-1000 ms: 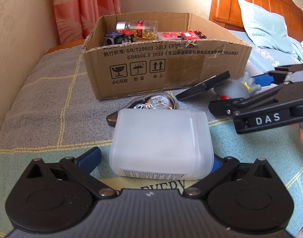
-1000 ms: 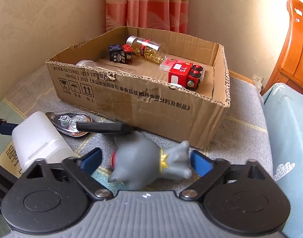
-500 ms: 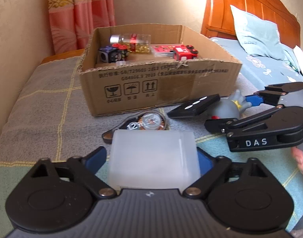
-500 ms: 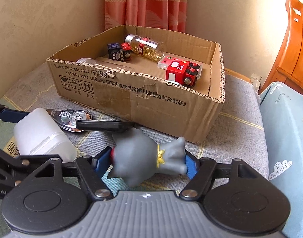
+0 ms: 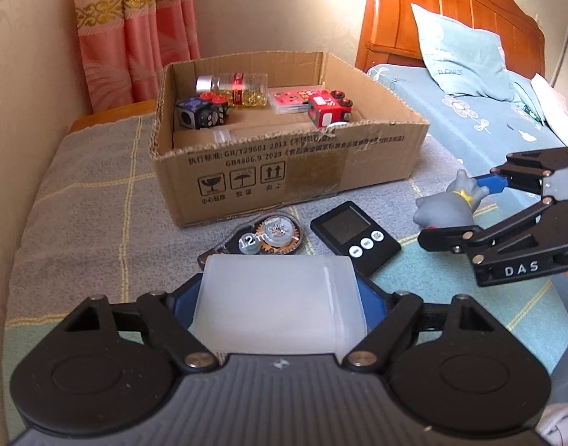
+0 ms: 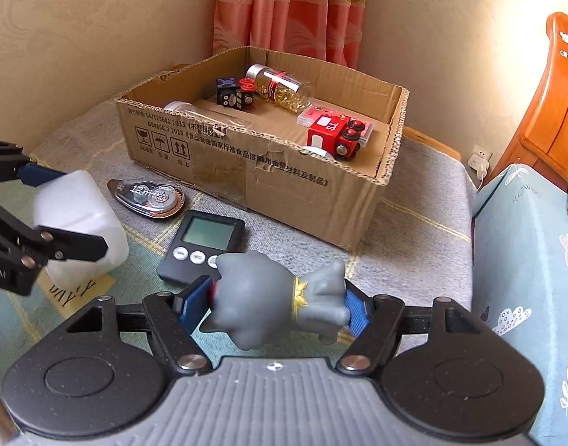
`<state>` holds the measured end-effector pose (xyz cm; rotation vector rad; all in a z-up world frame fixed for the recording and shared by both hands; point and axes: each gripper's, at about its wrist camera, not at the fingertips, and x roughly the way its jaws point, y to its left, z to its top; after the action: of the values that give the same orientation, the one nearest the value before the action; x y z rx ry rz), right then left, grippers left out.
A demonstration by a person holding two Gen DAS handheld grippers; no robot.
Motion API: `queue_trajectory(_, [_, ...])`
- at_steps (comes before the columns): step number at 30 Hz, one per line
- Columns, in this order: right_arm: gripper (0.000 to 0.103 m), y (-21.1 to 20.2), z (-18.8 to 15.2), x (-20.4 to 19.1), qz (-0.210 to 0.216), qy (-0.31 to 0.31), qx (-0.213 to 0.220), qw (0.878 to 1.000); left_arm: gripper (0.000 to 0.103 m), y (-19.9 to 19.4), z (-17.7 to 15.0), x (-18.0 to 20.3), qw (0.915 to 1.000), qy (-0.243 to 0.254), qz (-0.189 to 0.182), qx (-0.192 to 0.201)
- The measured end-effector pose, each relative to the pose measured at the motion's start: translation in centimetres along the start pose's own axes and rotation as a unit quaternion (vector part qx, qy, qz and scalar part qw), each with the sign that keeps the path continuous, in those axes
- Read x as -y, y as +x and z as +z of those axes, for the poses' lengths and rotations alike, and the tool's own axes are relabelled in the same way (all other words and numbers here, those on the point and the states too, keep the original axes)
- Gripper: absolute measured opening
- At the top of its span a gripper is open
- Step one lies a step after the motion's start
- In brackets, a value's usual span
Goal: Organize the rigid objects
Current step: 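Carry bottle and elephant to box and open both tools to drop them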
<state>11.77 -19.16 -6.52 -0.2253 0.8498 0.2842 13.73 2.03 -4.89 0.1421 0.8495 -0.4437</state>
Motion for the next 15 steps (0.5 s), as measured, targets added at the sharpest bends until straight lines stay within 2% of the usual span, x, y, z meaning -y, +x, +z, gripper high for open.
queue_trajectory(7, [0.076, -2.1, 1.3, 0.2, 0.003, -0.028, 0.018, 0.999, 0.083, -1.9, 2.6, 0.0, 0.9995, 0.02, -0.009, 0.022])
queue_trajectory(15, [0.076, -3.9, 4.0, 1.3, -0.008, -0.027, 0.065, 0.997, 0.083, -1.7, 9.3, 0.1, 0.9959, 0.048, 0.008, 0.076])
